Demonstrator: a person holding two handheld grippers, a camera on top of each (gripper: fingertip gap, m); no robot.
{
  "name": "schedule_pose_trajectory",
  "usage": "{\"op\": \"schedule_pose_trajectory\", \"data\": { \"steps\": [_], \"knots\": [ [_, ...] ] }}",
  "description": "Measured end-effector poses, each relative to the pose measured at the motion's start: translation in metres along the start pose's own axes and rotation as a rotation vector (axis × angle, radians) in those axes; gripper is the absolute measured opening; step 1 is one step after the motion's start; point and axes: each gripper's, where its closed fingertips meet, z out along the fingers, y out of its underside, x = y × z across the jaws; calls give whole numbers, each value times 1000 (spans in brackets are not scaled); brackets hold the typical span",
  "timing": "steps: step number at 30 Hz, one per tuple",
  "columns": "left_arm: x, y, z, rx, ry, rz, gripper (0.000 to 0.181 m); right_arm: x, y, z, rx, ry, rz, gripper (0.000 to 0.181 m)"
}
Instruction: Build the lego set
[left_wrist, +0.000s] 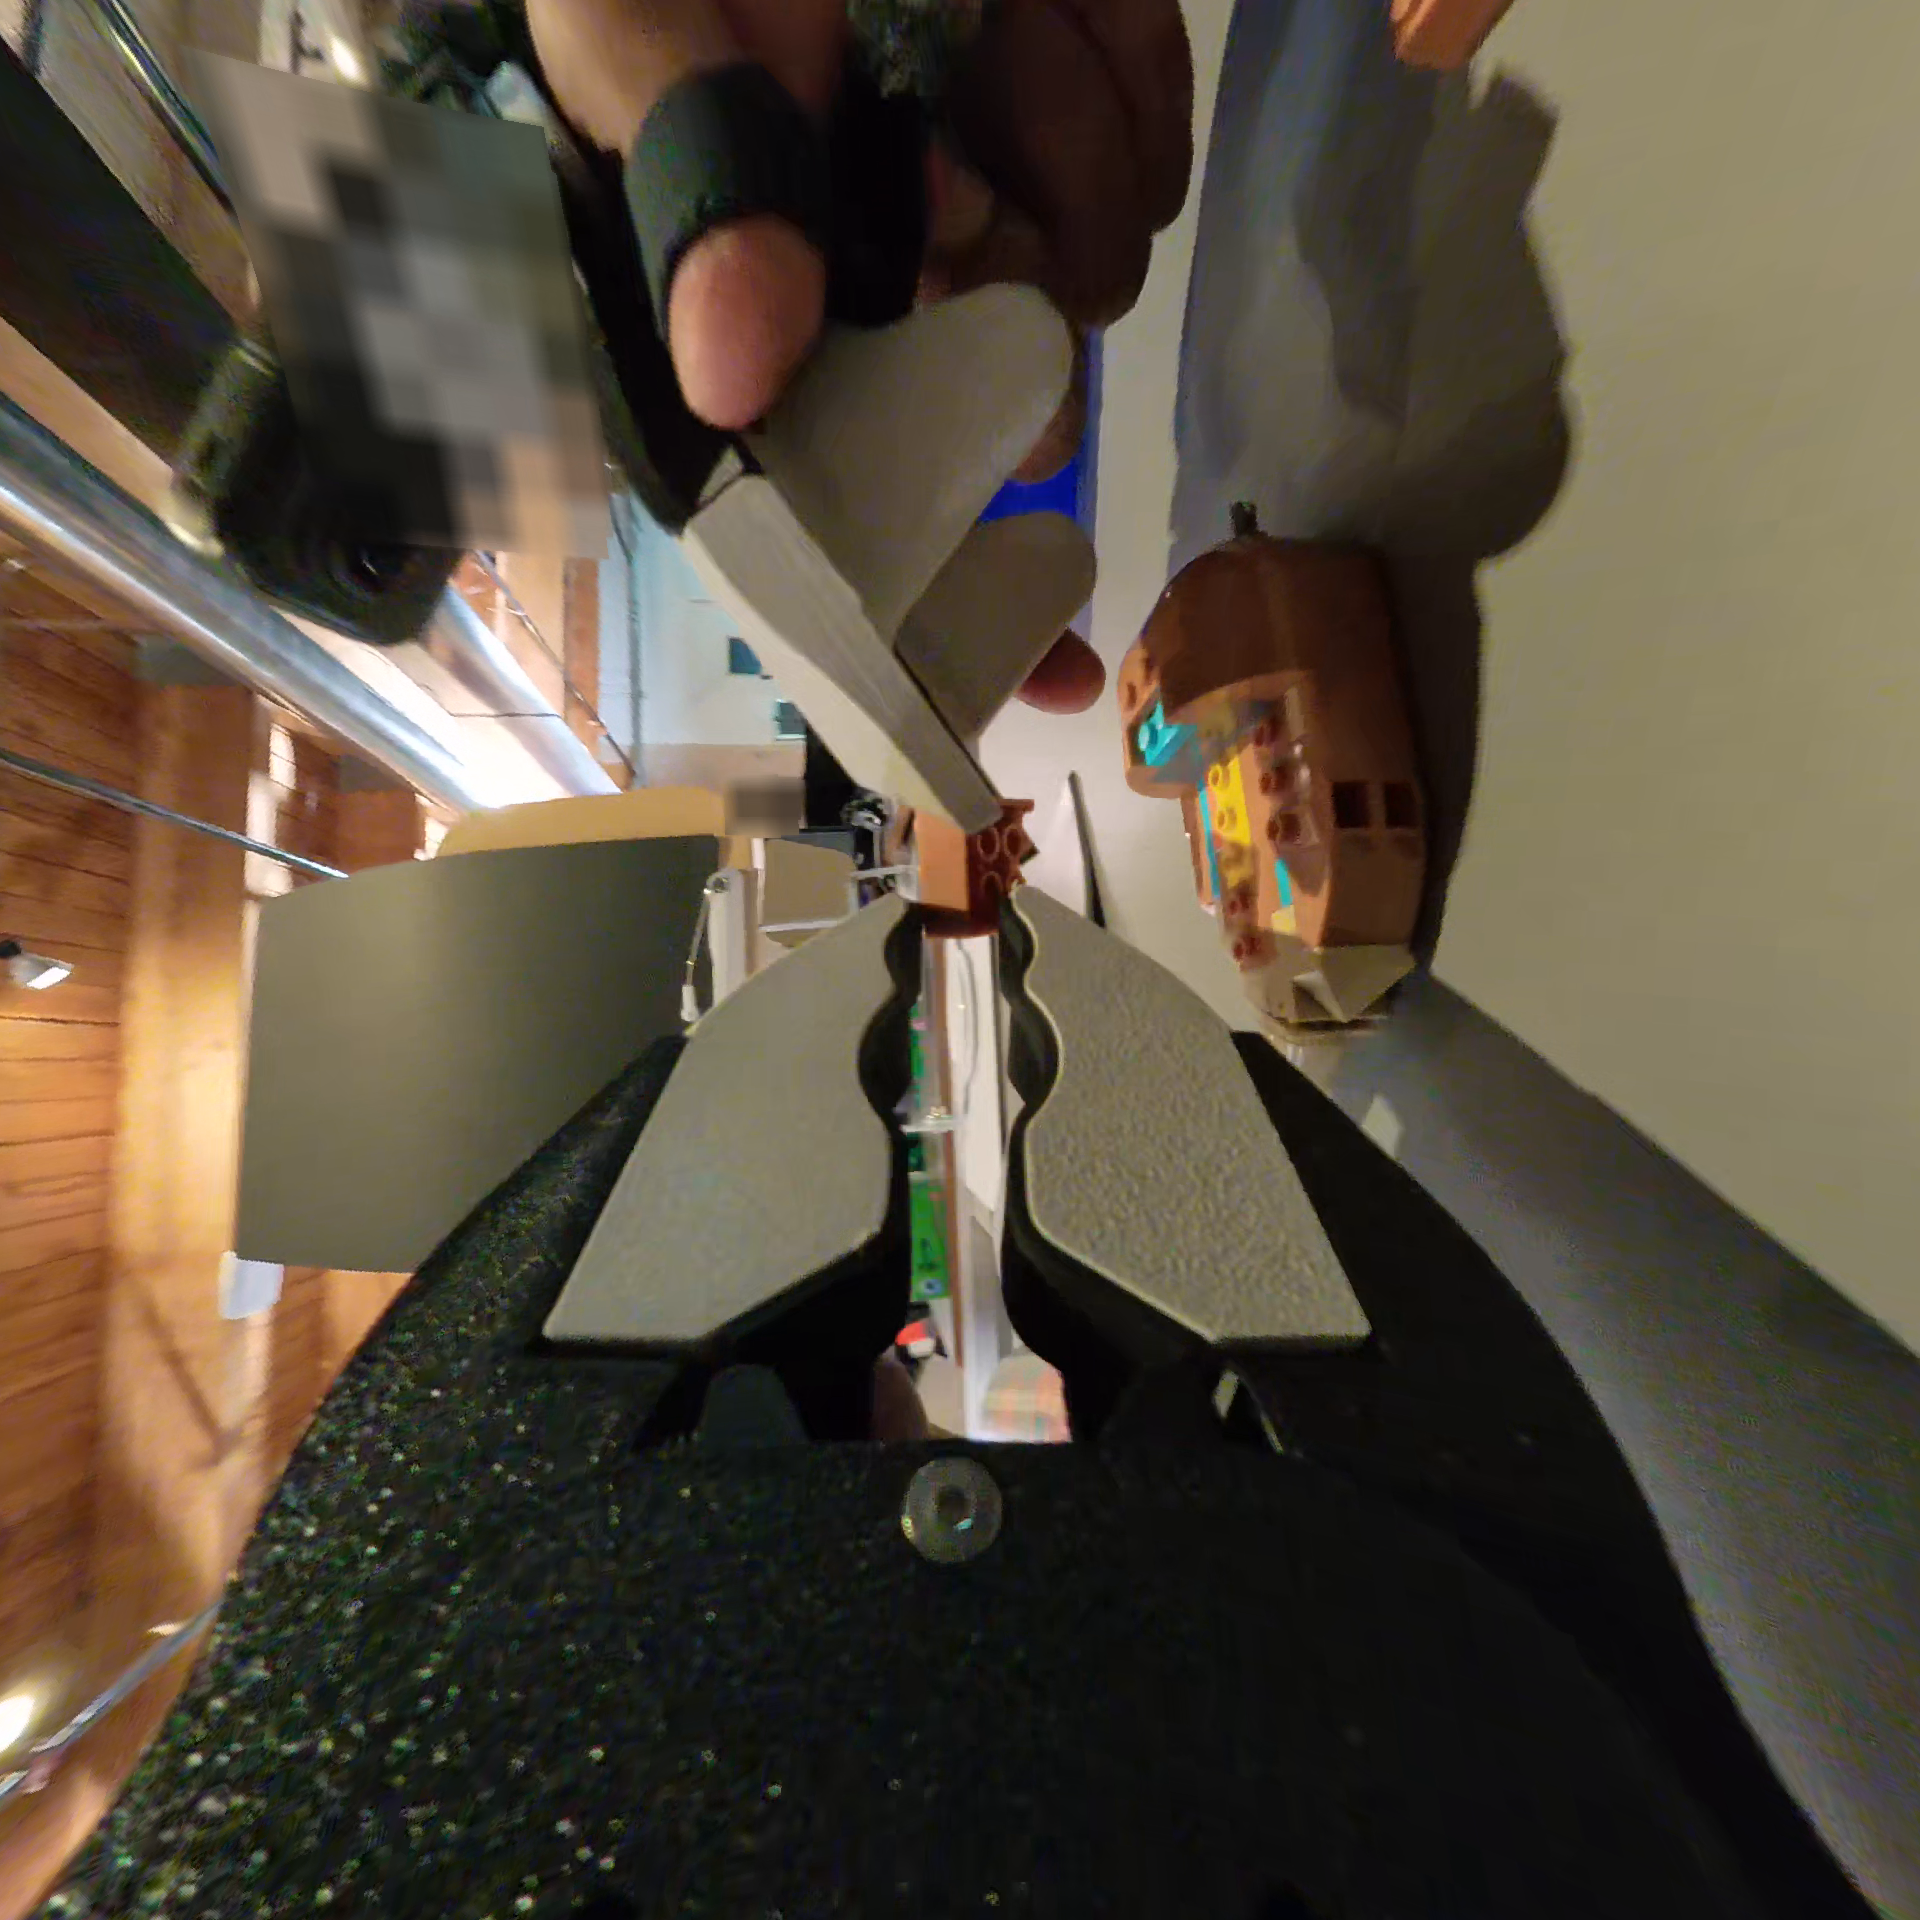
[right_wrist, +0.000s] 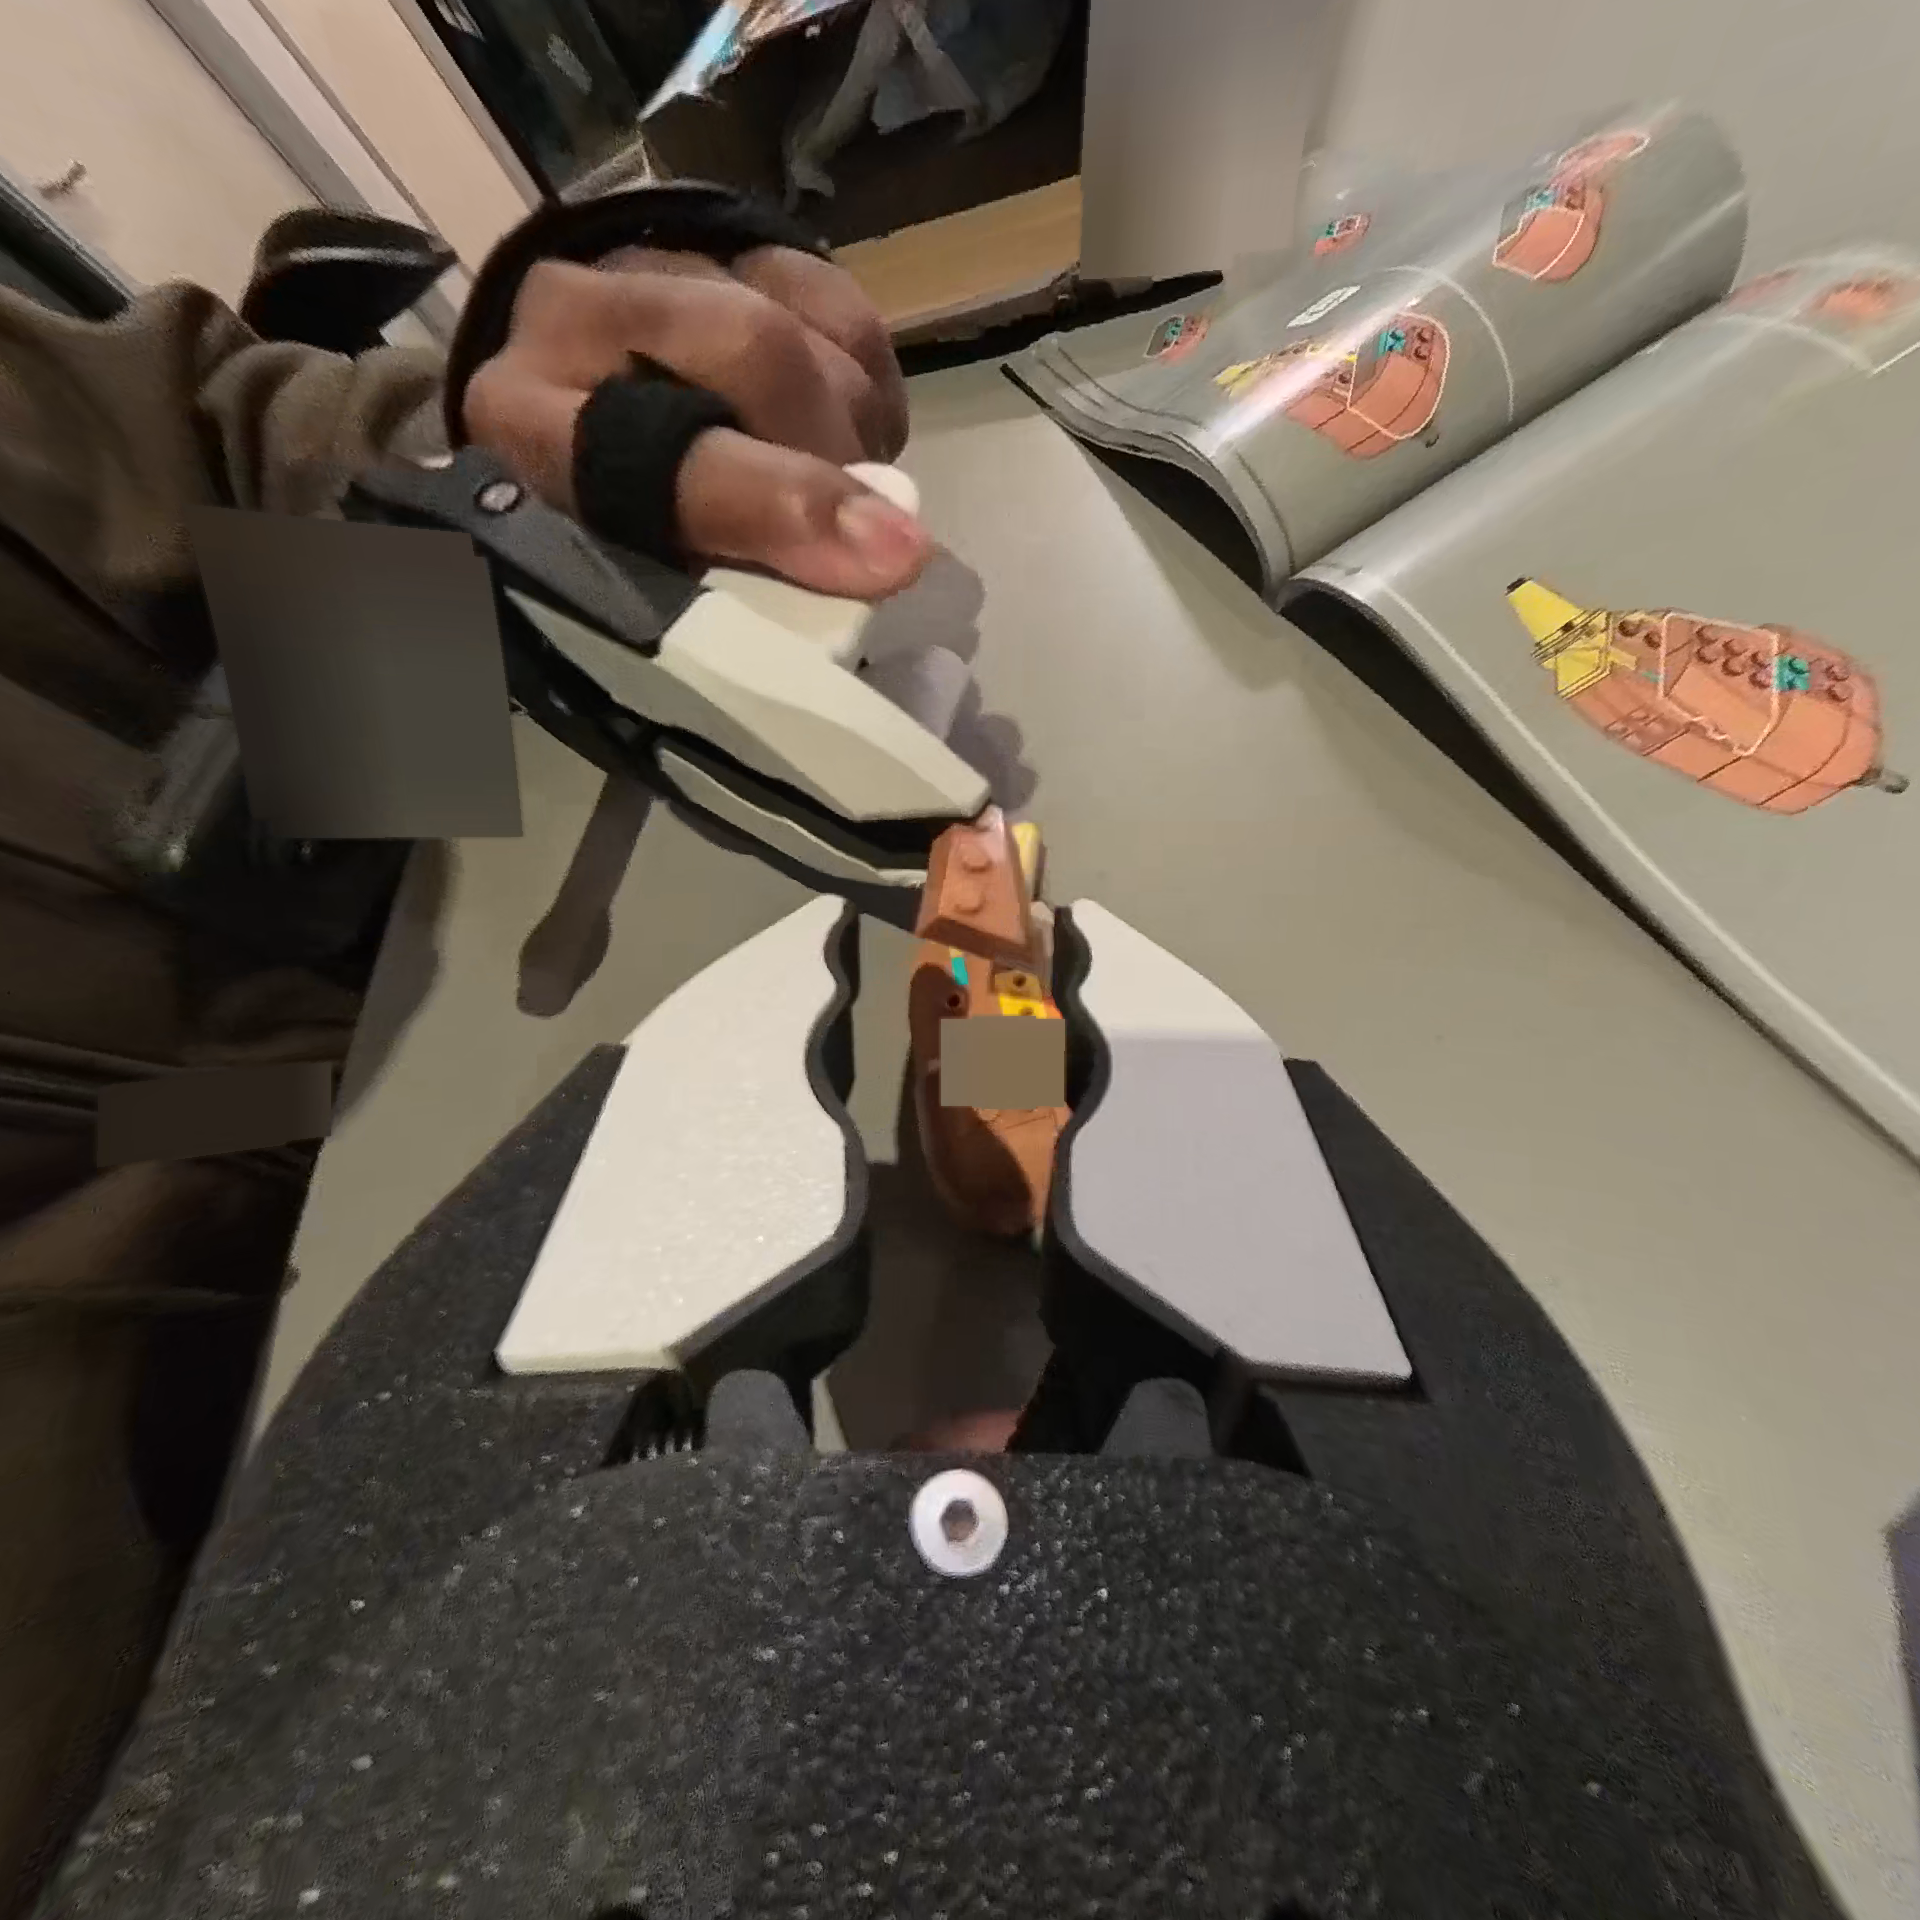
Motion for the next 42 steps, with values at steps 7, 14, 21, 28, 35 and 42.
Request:
{"op": "schedule_pose_trajectory", "data": {
  "steps": [7,14,21,28,35,42],
  "knots": [
    [0,-5,-1,13,-32,75,13,0,4,1,-24,-13,7,23],
    [13,0,-6,59,110,-87,20,10,9,2,-67,99,-122,22],
    [4,-4,-17,235,411,-782,26,12,9,5,-128,242,-428,22],
    [16,-9,-17,273,591,-1009,26,2,8,12,-135,276,-607,23],
    [25,-9,-12,245,614,-1015,15,5,12,13,-157,293,-631,22],
    [46,-8,-5,157,676,-954,15,14,27,17,-244,297,-604,23]
  ]
}}
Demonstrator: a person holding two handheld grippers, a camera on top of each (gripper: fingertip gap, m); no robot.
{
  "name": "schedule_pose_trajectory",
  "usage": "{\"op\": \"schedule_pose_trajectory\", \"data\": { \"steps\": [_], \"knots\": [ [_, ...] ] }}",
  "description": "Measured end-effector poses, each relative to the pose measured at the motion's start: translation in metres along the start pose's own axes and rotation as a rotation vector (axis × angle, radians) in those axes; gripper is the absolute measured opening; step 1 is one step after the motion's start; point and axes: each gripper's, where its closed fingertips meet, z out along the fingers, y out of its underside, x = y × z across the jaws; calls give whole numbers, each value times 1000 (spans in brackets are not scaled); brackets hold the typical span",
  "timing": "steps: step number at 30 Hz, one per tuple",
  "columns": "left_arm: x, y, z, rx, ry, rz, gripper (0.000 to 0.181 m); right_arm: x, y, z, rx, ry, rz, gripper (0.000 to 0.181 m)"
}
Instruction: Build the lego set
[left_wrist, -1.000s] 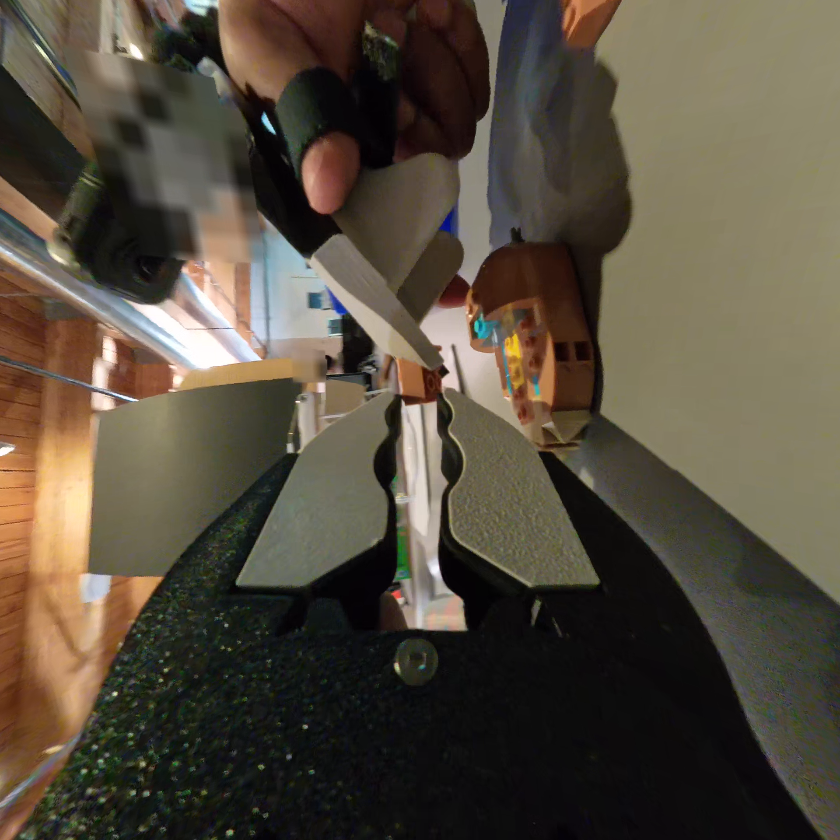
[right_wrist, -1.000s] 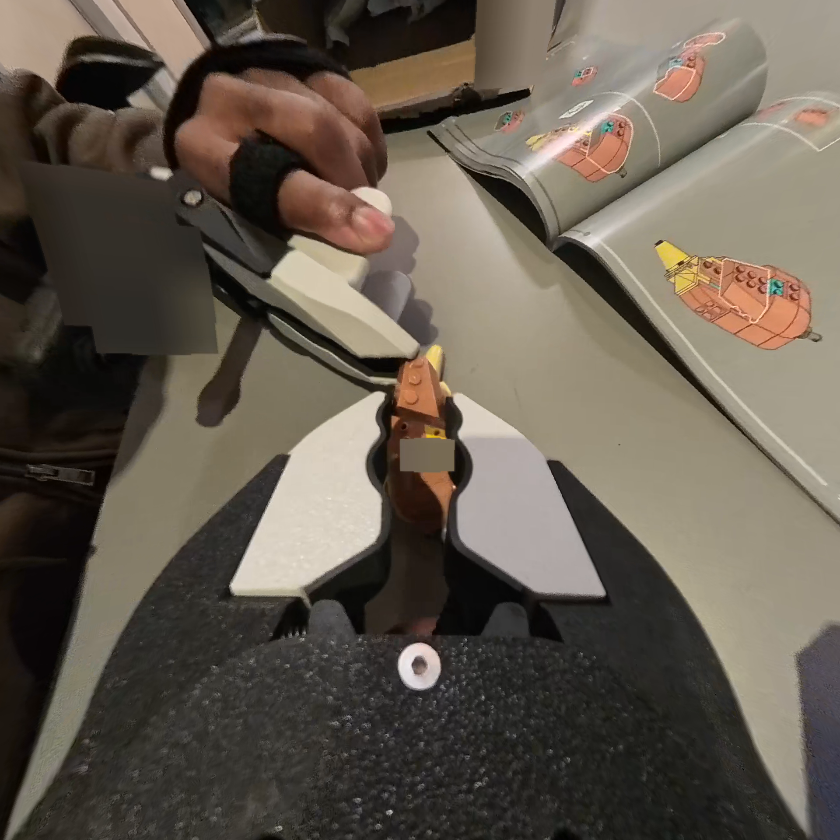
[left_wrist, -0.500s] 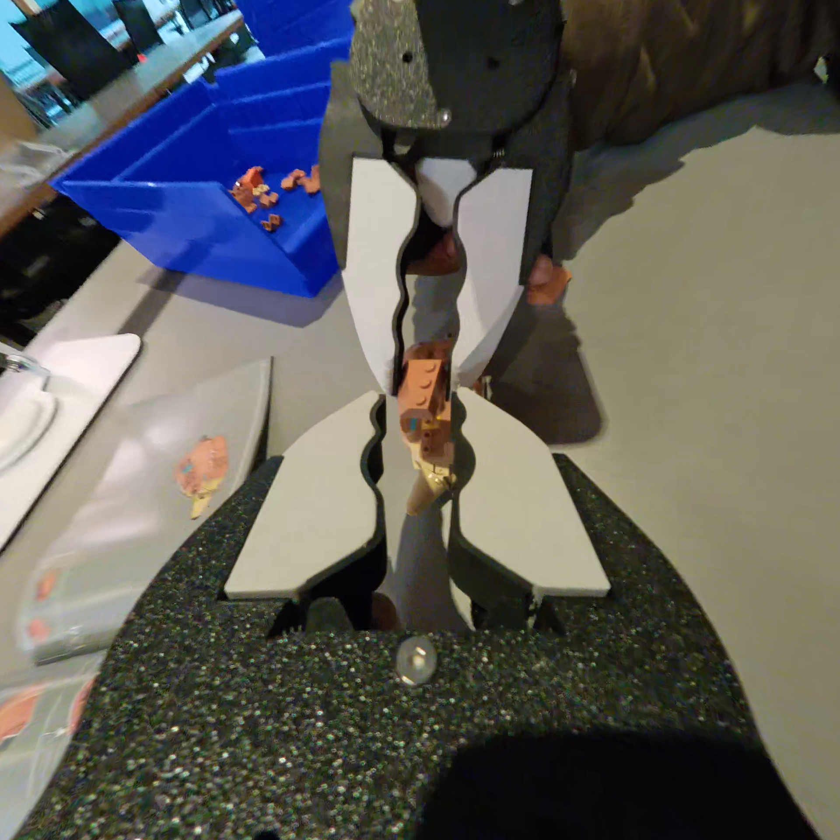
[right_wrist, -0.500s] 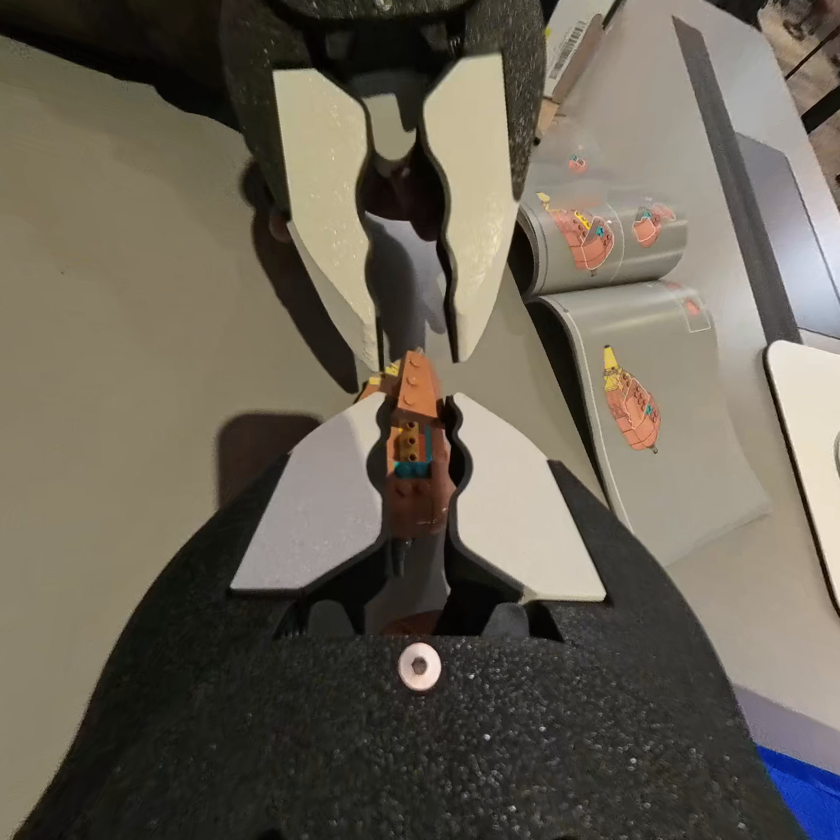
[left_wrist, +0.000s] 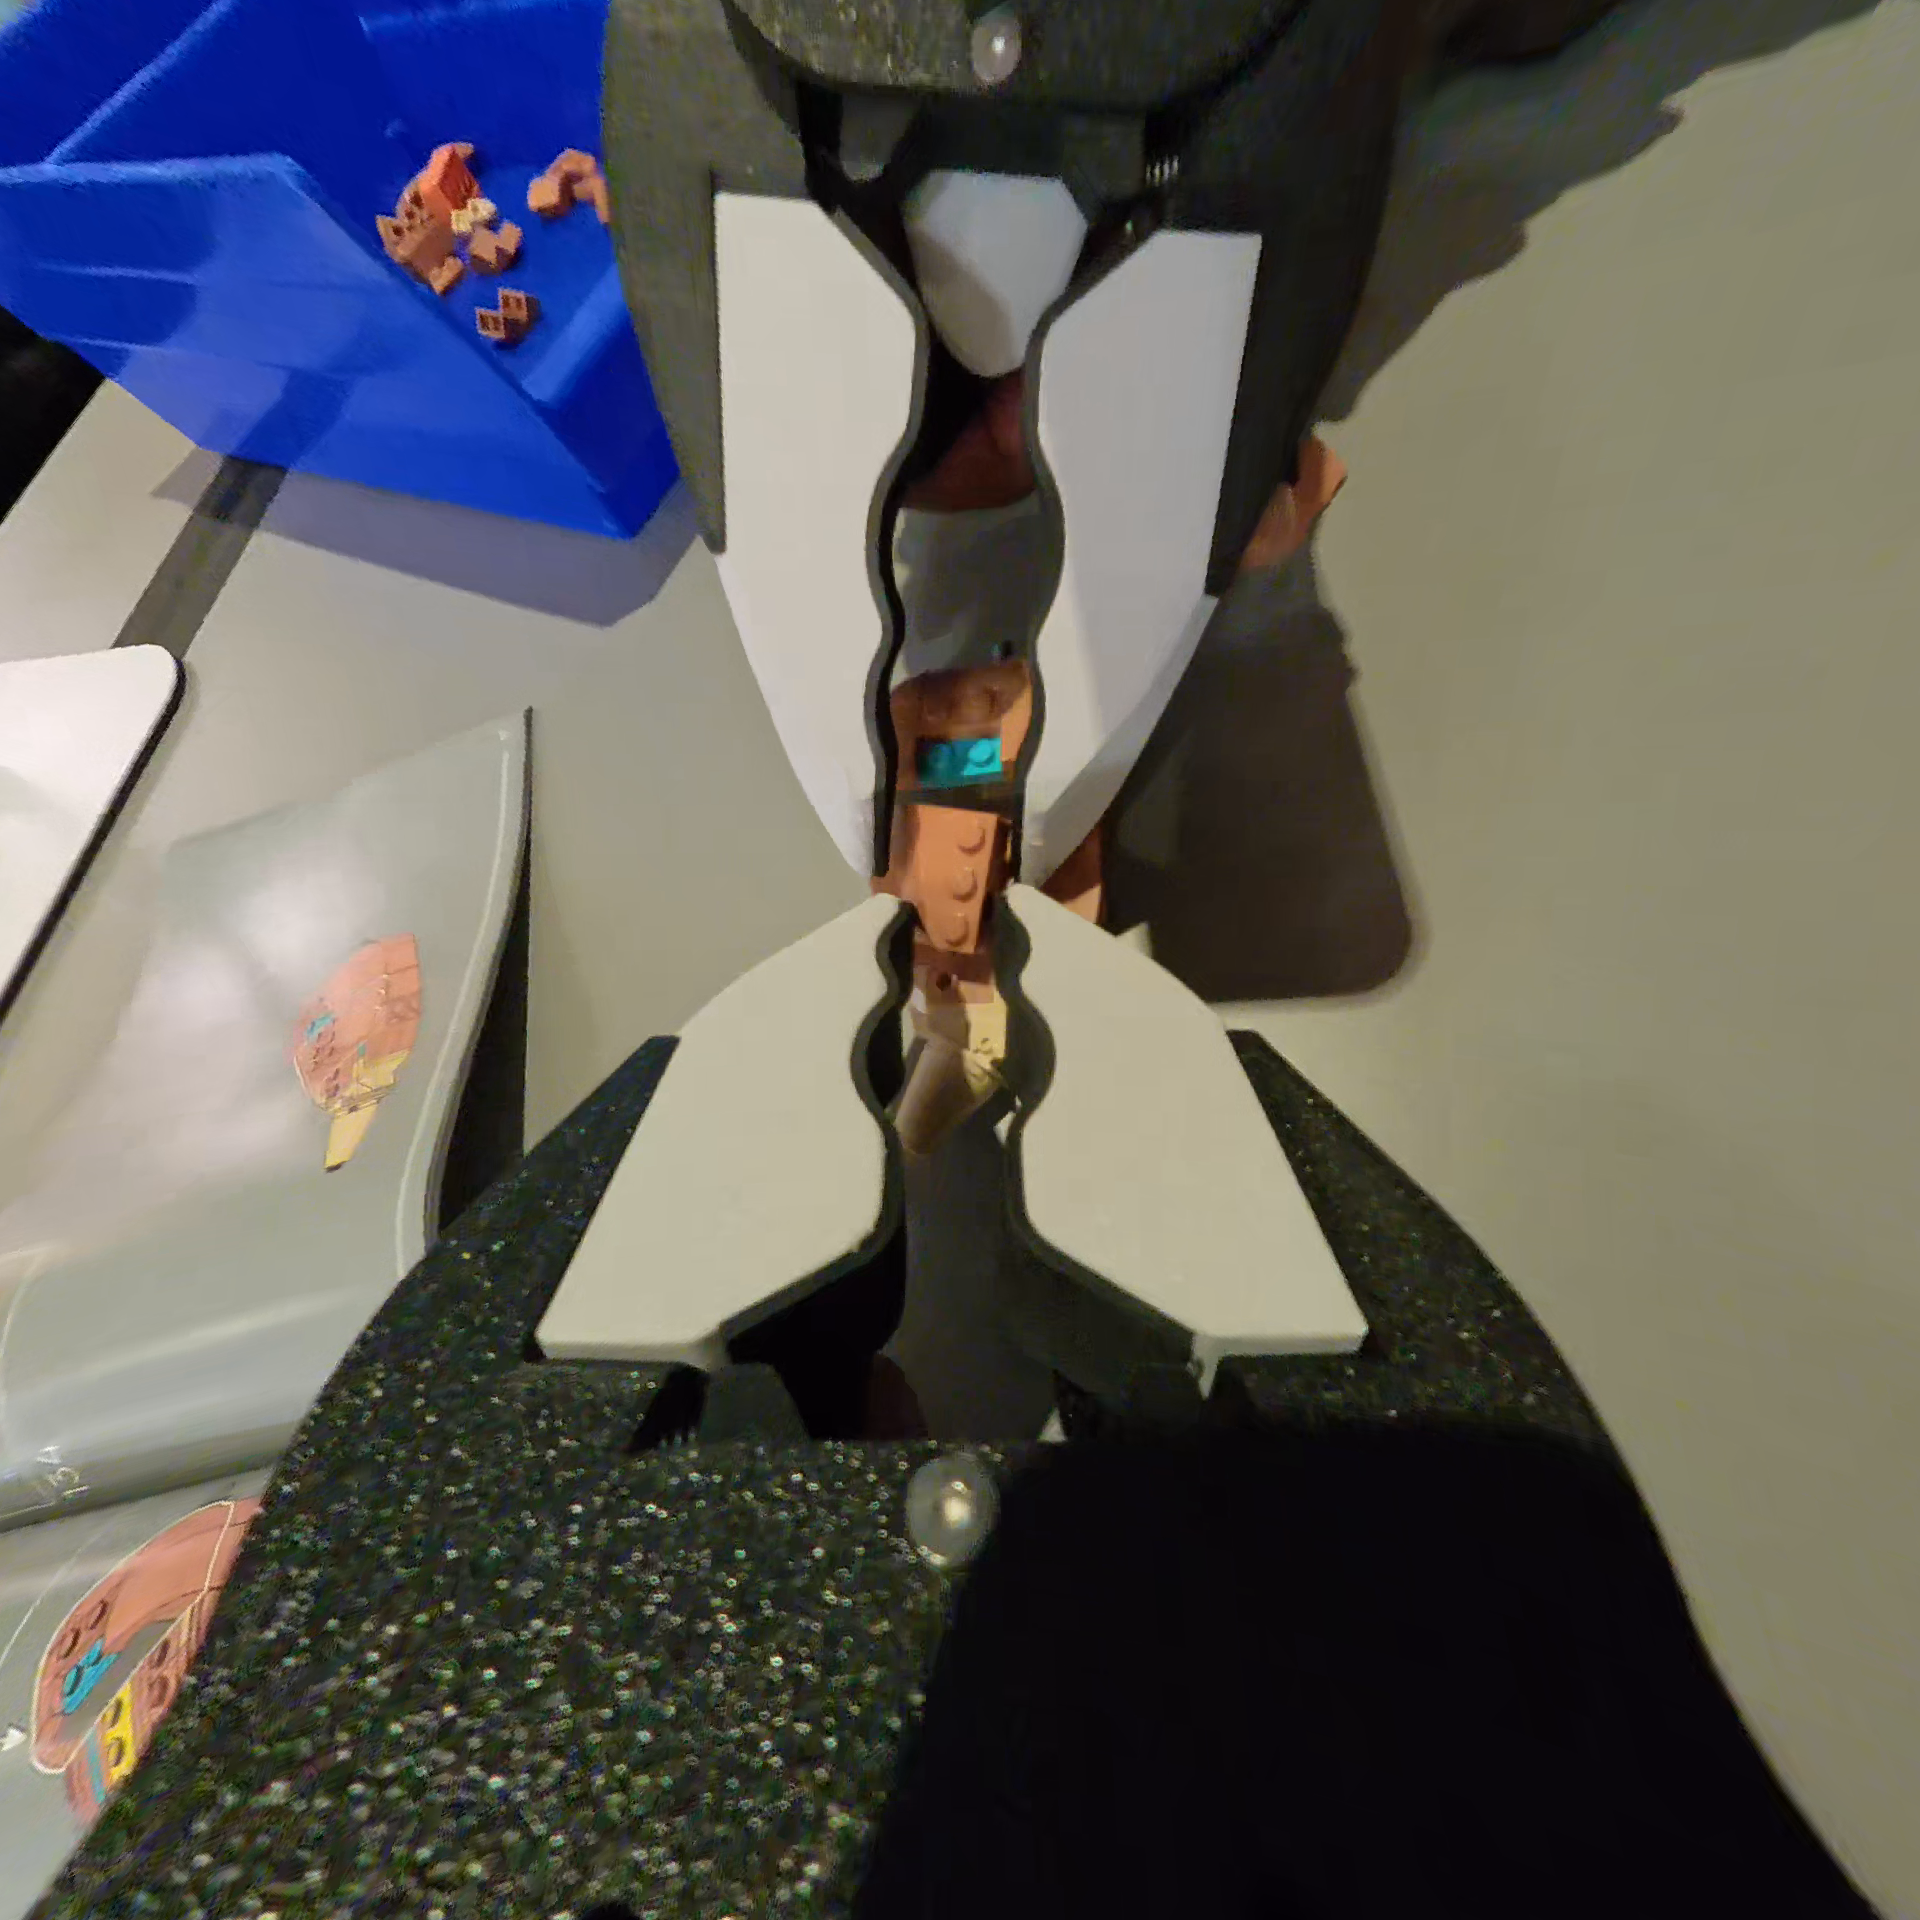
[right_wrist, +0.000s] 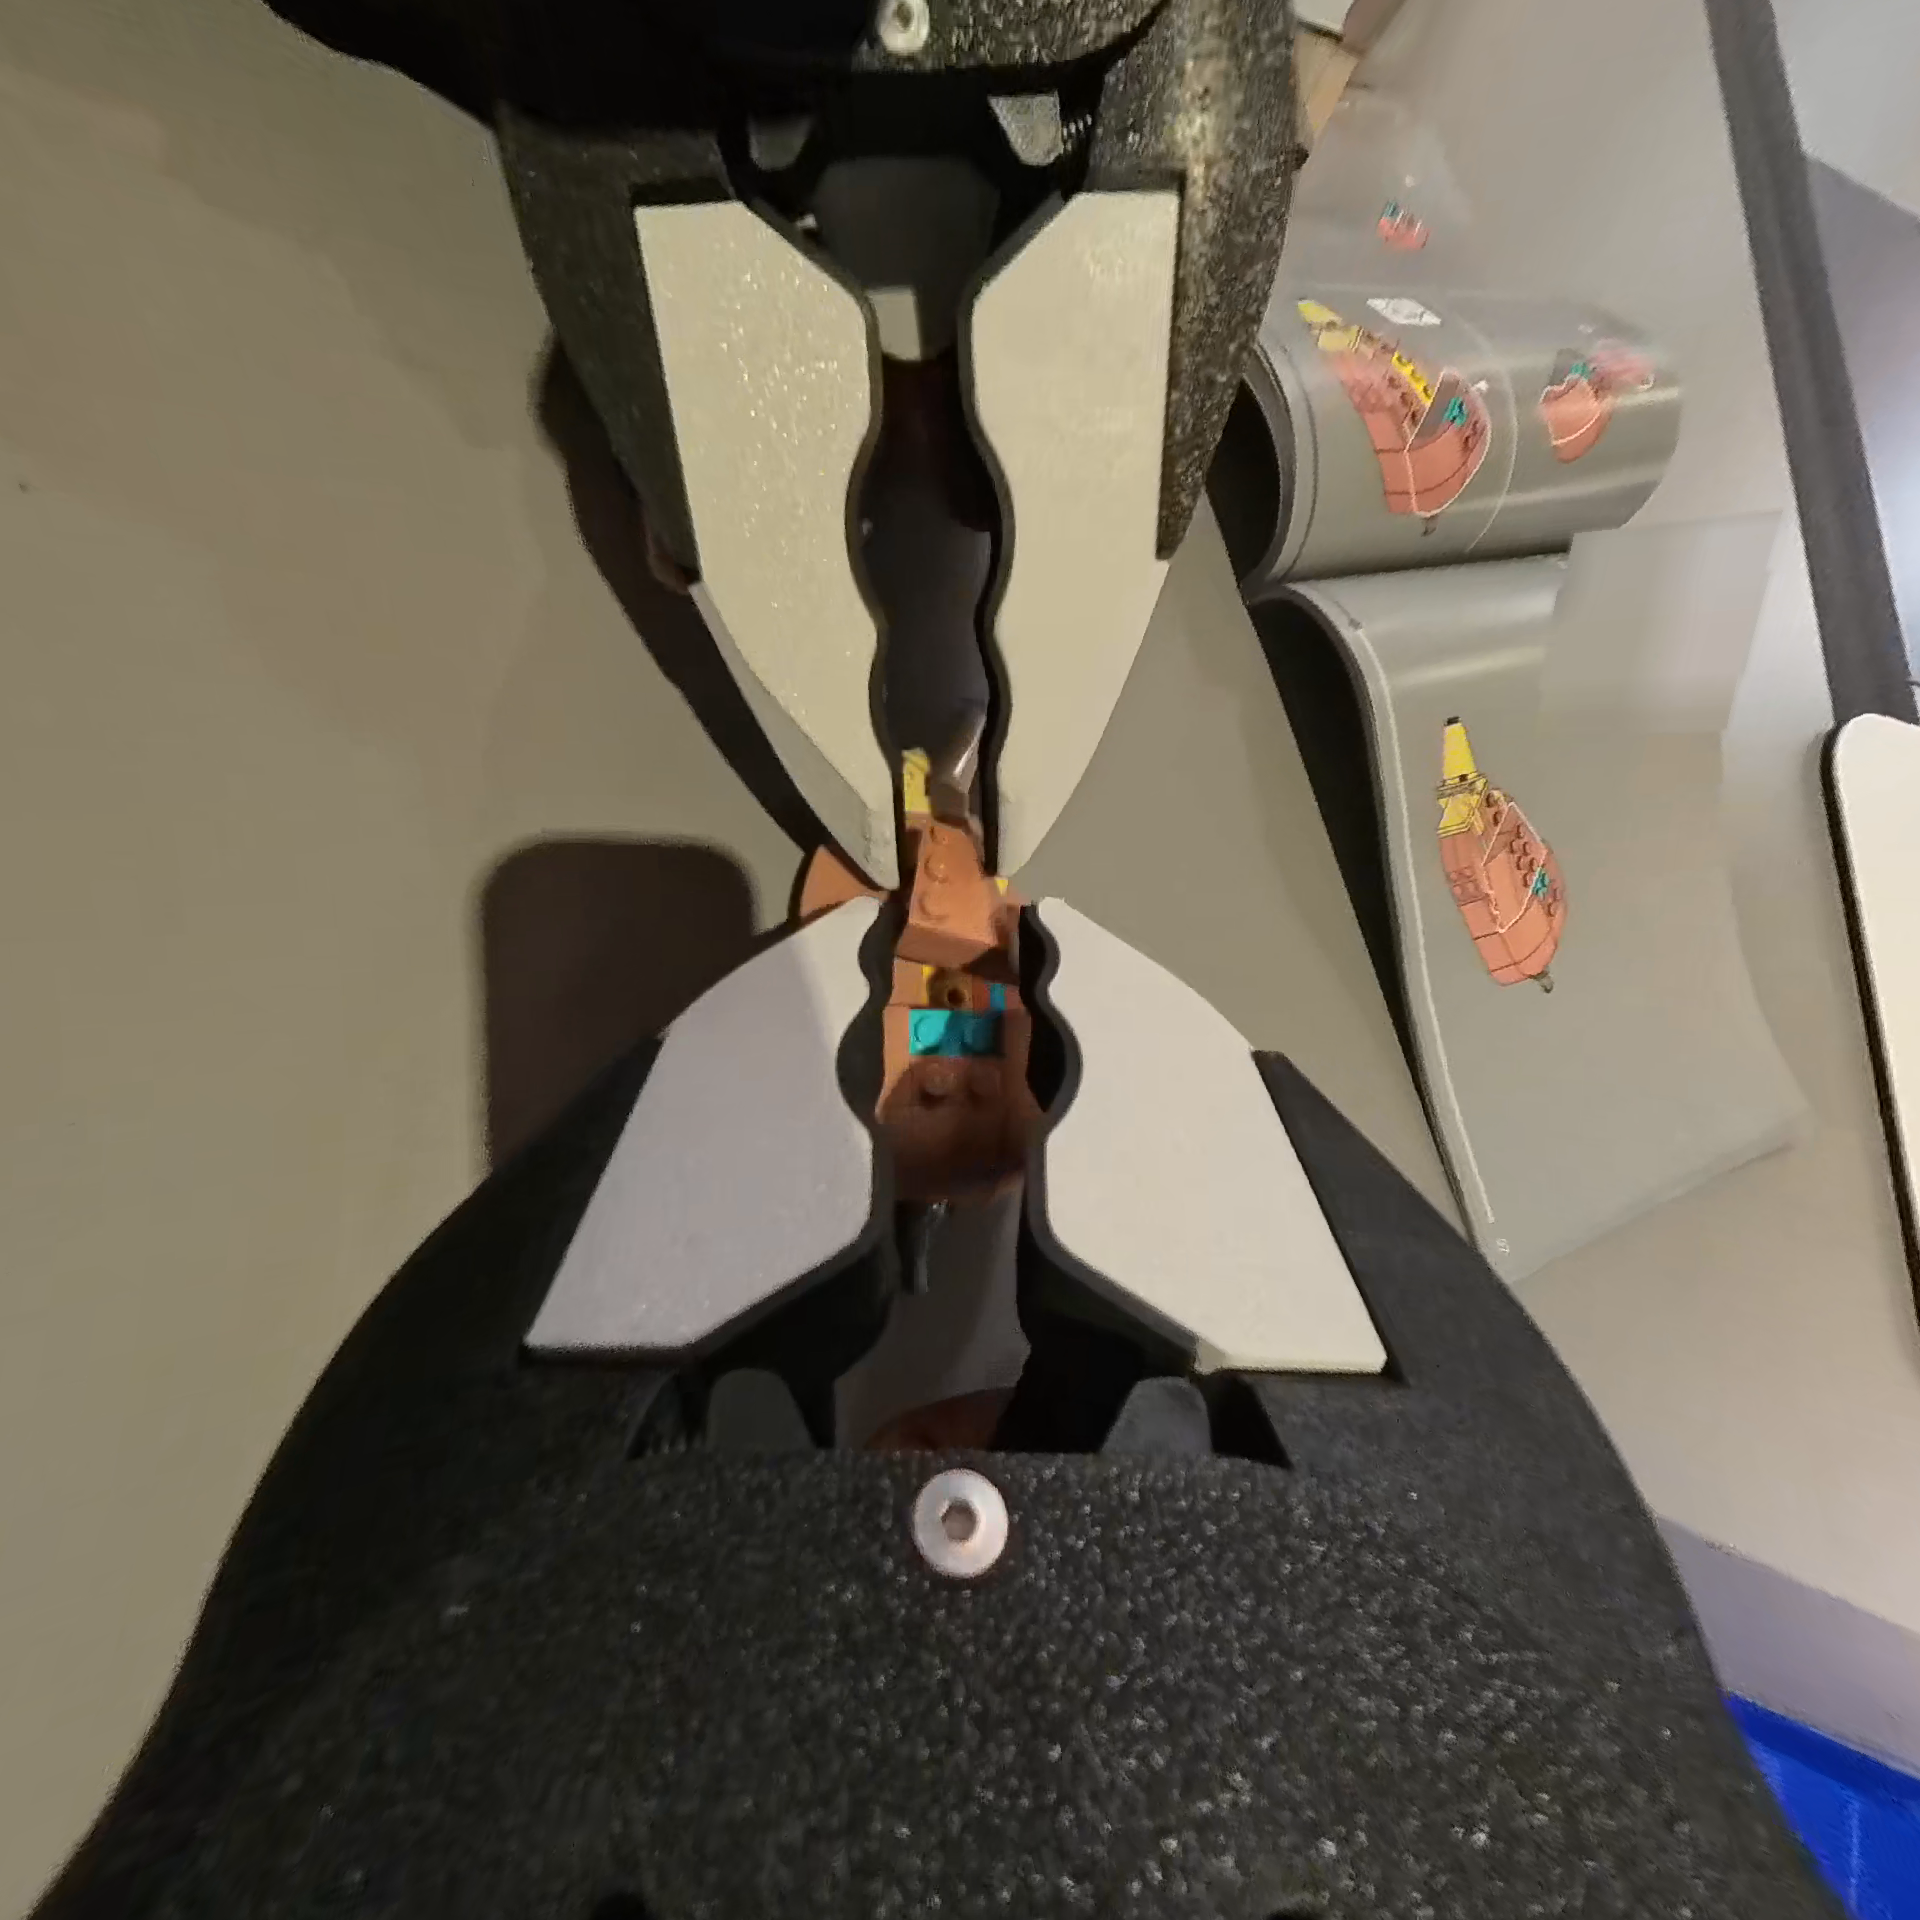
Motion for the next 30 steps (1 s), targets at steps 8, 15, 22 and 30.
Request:
{"op": "schedule_pose_trajectory", "data": {
  "steps": [8,15,22,30],
  "knots": [
    [-2,0,4,-57,-4,-11,14,3,2,-6,4,-12,32,36],
    [-2,-1,6,-88,-9,-26,14,-5,22,-16,-21,-95,79,57],
    [-6,0,7,-113,-29,-55,14,-8,29,-3,-45,-123,102,61],
    [-3,0,7,-118,-12,-55,14,-8,27,-1,-20,-110,92,55]
  ]
}}
